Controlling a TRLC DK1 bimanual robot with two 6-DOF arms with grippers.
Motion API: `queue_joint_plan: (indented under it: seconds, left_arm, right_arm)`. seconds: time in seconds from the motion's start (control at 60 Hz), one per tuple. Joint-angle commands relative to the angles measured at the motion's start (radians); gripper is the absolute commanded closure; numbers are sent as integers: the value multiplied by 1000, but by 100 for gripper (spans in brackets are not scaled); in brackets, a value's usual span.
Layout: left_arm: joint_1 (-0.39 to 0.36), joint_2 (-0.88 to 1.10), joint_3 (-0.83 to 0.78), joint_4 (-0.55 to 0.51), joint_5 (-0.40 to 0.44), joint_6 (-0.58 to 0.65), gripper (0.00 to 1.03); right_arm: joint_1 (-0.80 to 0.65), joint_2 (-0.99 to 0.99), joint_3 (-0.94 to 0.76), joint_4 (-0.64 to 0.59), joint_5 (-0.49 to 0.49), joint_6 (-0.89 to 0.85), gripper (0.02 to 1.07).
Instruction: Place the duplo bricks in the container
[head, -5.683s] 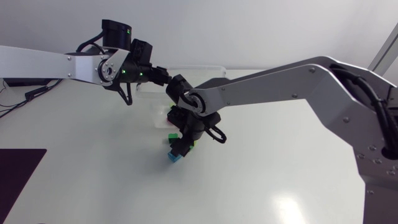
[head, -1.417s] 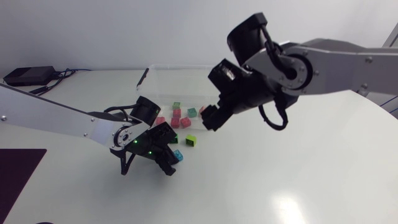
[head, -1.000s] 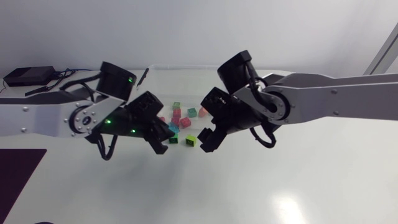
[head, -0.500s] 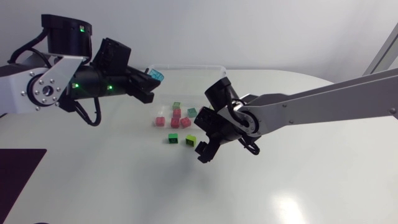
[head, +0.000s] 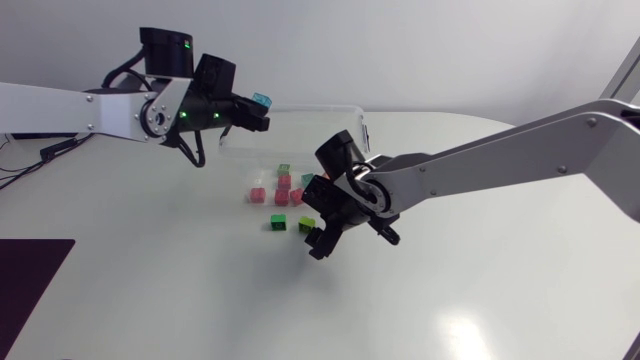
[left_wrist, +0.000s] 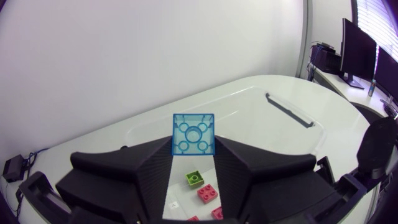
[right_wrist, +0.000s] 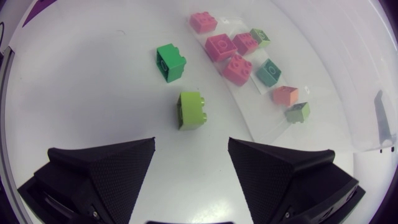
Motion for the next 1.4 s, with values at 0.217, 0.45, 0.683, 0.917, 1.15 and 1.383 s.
queue_joint_plan:
  seconds: [0.217, 0.45, 0.683, 0.917, 1.15, 1.383]
  left_arm:
    - [-1, 154, 132, 32, -39, -22, 35]
    - [5, 137, 124, 35, -46, -20, 13]
    - [28, -22, 20, 17, -46, -17, 13]
    - [63, -186, -72, -54, -33, -7, 13]
    - [80, -321, -146, -158, -7, 35, 13]
    - [97, -423, -219, -244, 34, 95, 13]
  right_arm:
    - [10, 79, 74, 15, 14, -41, 21]
    - [14, 110, 116, 12, 15, -52, 21]
    - [21, 139, 148, -8, 14, -70, 30]
    - [36, 174, 177, -38, 14, -68, 43]
    - [45, 174, 194, -77, 21, -67, 57]
    - [45, 159, 180, -101, 29, -62, 94]
